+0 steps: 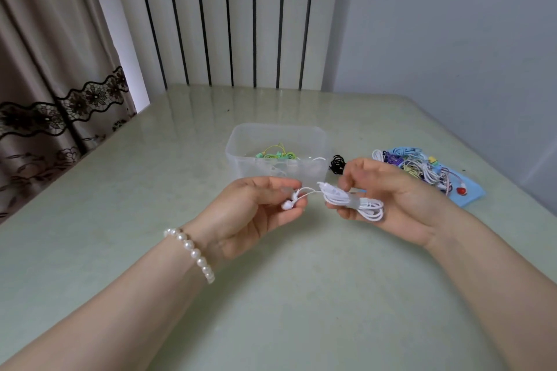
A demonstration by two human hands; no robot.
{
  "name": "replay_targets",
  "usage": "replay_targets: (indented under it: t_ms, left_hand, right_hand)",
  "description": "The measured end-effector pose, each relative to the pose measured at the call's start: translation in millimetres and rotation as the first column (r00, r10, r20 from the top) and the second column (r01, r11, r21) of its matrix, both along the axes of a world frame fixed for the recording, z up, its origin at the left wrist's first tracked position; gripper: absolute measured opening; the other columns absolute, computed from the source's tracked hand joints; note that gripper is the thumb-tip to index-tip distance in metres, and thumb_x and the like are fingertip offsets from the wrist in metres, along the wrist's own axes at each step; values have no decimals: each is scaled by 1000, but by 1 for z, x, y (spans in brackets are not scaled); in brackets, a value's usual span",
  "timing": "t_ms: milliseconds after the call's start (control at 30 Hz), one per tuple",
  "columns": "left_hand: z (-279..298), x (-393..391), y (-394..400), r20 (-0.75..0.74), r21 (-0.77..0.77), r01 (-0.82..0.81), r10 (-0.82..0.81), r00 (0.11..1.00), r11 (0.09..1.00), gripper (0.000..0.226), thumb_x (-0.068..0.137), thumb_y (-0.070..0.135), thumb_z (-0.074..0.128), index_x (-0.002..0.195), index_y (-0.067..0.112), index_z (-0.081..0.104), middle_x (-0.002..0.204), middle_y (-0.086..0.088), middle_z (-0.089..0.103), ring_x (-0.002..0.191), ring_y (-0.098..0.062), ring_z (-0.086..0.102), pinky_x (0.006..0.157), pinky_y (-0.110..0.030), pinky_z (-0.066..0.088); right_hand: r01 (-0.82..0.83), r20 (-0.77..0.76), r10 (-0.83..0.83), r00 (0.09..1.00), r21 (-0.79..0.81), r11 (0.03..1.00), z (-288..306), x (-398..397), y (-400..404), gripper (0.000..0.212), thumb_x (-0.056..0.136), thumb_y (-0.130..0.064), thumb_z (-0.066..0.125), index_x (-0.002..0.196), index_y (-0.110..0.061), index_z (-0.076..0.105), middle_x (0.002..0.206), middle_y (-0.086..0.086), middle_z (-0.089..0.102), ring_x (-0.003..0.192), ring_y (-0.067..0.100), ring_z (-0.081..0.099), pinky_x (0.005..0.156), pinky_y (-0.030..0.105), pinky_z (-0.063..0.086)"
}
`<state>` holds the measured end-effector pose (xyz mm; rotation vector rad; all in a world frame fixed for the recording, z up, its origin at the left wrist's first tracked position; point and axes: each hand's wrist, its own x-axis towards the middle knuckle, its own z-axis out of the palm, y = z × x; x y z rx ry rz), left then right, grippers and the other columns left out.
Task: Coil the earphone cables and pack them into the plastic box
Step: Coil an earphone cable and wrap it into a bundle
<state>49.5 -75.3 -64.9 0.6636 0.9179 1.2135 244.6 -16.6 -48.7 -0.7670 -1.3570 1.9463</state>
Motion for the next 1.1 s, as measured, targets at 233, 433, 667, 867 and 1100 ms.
replay_targets:
  t_ms: [233,433,667,867,1100]
  left_hand:
    - [-5,8,-3,-134,16,6,-4,991,1000,18,79,-16,51,85,-5,63,74,-15,70,67,-21,70,69,-28,57]
    - [-10,14,-4,-204,46,16,-6,979,999,13,81,-14,53,83,-5,62,73,-14,70,63,-17,68,61,-24,58]
    - [-11,14,-4,-157,41,30,-23,987,999,13,82,-13,51,89,-8,61,82,-17,69,72,-18,67,71,-25,57]
    - [-9,12,-1,-1,-39,-21,21,1000,999,22,84,-18,43,97,-6,57,89,-21,67,78,-25,67,75,-29,57]
    - [-3,11,-3,-8,-49,42,-42,999,998,39,80,-24,39,108,-3,55,94,-23,64,79,-26,64,74,-31,55]
  right_hand:
    - [-155,587,-139,797,422,893,-2,-3,-8,30,66,6,75,84,-13,59,86,11,61,66,16,60,65,24,50]
    - [-150,497,-214,841,594,790,-10,-22,-23,39,61,-17,83,94,-21,63,93,3,66,87,6,60,70,14,46]
    - [124,268,-445,855,727,675,-29,-35,-24,18,75,-8,72,78,-25,69,82,5,66,74,14,62,66,21,47]
    - [145,302,-525,795,746,650,-34,-35,-23,10,73,-9,74,79,-16,74,81,-3,66,77,10,62,77,32,50]
    - [116,311,-444,840,697,708,-30,-37,-28,21,73,-8,74,72,-28,67,84,-7,69,85,2,61,84,21,44]
